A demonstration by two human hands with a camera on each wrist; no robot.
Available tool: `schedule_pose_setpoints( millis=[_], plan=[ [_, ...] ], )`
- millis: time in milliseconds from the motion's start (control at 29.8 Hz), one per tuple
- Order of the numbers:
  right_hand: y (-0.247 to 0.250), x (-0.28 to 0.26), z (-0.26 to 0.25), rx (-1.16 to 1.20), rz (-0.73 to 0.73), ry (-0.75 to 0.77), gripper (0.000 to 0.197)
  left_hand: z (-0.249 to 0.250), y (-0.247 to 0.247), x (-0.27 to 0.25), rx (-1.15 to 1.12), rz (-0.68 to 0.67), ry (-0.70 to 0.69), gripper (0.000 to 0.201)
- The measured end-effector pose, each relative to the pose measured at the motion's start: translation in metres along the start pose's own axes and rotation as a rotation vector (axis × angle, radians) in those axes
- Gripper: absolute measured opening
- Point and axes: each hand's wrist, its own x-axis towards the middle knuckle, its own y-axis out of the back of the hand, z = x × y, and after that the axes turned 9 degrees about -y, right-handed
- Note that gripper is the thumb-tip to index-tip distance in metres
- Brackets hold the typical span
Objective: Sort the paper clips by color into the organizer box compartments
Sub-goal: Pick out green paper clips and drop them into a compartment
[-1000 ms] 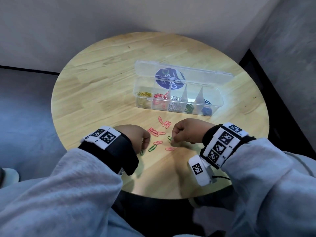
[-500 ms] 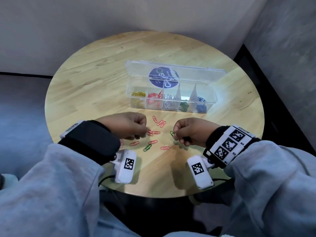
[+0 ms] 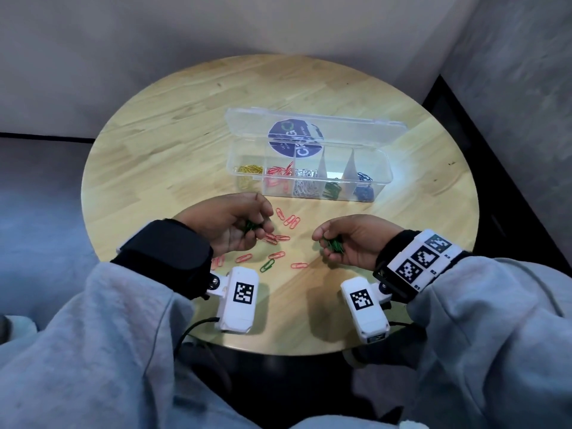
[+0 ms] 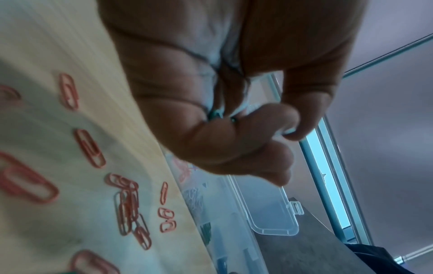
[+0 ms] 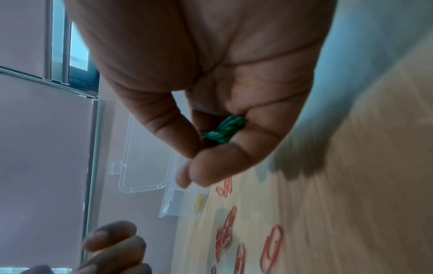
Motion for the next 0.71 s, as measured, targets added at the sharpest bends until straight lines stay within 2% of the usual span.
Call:
schedule_pose_setpoints(
  millis=[67, 134, 168, 269, 370, 538, 706],
  plan=[
    [-0.001, 0.000, 0.000, 0.024, 0.001, 0.005, 0.027, 0.000, 0.000, 0.000, -0.046, -0.020, 0.012, 0.016],
    [-0.001, -0.001, -0.001, 0.055, 0.001, 0.017, 0.027, 0.000, -0.004, 0.002, 0.039, 0.013, 0.033, 0.006],
    [-0.001, -0.001, -0.001, 0.071, 0.000, 0.023, 0.026, -0.001, -0.006, 0.003, 0.145, 0.042, 0.042, 0.004],
    [0.001, -0.002, -0.003, 0.108, 0.014, 0.042, 0.022, -0.007, -0.008, 0.008, 0.686, 0.075, 0.051, 0.024],
    [0.001, -0.003, -0.006, 0.120, 0.060, 0.072, 0.020, -0.014, -0.012, 0.007, 1.128, 0.091, 0.046, 0.026],
    [0.000, -0.008, -0.012, 0.135, 0.080, 0.129, 0.024, -0.024, -0.023, 0.009, 1.361, 0.074, 0.072, 0.022],
    [0.000, -0.013, -0.017, 0.168, 0.053, 0.166, 0.026, -0.030, -0.026, 0.013, 1.468, 0.039, 0.096, 0.021]
  ],
)
